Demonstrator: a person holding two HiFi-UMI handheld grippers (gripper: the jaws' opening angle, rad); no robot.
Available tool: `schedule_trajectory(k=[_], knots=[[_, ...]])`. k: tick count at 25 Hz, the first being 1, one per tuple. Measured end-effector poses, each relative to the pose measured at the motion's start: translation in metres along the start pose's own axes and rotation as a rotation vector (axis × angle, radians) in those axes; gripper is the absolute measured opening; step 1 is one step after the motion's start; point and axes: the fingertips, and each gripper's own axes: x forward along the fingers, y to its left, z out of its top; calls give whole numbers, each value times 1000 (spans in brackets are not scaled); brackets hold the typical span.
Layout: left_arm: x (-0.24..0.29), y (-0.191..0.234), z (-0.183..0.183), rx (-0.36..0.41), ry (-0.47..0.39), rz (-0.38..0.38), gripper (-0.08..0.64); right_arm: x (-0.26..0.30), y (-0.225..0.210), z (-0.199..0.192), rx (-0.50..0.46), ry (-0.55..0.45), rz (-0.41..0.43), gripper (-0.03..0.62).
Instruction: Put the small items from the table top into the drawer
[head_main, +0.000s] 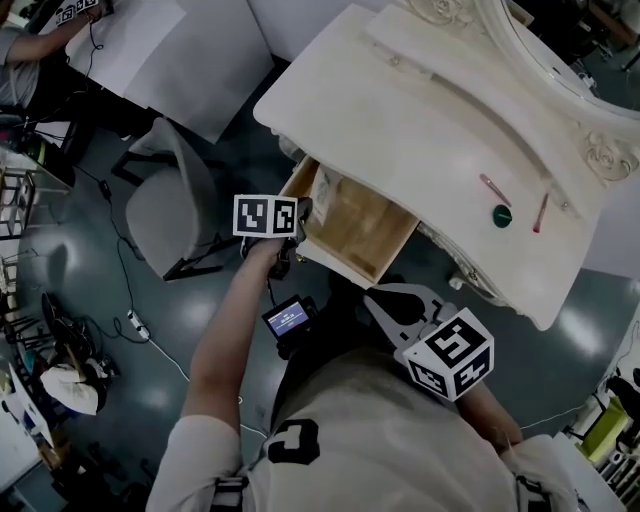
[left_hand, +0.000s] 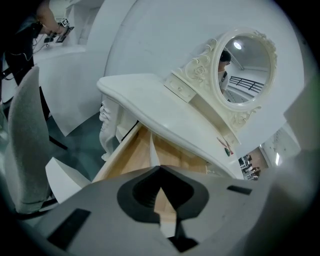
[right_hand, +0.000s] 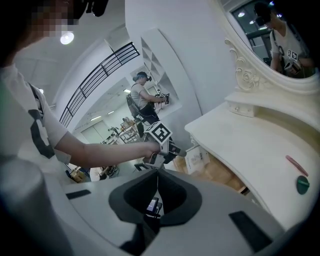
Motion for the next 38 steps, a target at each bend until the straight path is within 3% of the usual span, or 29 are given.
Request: schedule_trajectory(k=[12,20,29,38], knots=[[22,9,-2,53,53,66,57,-4,-1,-10,14,12,-8,28],[40,16,-3,137,108,127,57,-8,-6,-13,28,13,-25,28],[49,26,-7,101,132,156,58,-11,-9,-12,43,8,-36,28],[60,25,-5,210,208,190,58,-11,-9,-12,49,1,-46,28]])
